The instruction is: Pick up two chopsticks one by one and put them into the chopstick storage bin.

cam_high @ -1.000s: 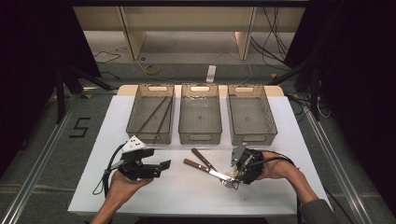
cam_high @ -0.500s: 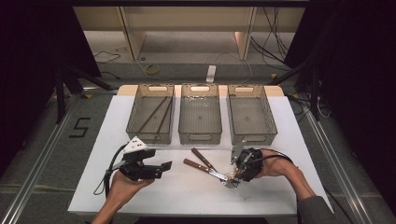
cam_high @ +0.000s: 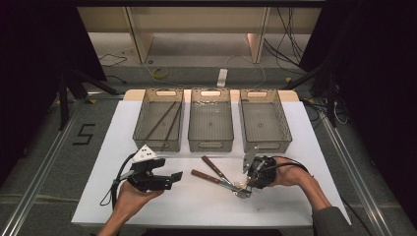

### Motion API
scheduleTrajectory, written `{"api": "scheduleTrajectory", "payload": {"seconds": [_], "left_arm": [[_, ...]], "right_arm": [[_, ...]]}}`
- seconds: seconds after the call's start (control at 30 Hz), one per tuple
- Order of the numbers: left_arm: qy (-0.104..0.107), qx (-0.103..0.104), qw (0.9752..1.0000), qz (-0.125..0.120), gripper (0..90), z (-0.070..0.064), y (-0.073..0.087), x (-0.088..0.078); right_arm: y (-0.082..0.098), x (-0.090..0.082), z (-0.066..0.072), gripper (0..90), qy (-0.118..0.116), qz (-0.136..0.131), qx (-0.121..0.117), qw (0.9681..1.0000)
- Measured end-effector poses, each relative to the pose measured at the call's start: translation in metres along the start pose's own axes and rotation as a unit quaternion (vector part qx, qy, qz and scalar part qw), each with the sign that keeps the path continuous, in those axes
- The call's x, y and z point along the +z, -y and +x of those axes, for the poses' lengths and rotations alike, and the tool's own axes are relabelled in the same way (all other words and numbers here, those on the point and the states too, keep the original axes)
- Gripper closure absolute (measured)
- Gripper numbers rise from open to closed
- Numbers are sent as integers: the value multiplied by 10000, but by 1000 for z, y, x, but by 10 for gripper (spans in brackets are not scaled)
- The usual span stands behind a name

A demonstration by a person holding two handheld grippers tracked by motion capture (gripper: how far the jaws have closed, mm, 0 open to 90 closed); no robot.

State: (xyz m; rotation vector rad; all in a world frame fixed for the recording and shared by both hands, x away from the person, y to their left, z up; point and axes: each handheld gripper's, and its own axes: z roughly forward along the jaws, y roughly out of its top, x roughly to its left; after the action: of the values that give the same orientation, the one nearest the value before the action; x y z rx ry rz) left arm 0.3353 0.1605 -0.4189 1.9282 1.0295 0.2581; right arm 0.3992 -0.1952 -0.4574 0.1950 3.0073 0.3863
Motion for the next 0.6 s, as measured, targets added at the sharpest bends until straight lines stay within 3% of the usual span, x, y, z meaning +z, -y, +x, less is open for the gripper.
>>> {"api": "scheduleTrajectory", "payload": {"seconds": [0.07,0.37,0.6], "left_arm": [[6,12,10000,15,182,0,0,0],[-31,-8,10000,16,182,1,0,0],[-16,-17,10000,5,182,2,0,0]], "right_arm": [[-1,0,2,694,49,11,-142,9999],[0,-2,6,744,236,-95,-287,9993],[1,-5,7,764,385,-228,-190,9988]]}}
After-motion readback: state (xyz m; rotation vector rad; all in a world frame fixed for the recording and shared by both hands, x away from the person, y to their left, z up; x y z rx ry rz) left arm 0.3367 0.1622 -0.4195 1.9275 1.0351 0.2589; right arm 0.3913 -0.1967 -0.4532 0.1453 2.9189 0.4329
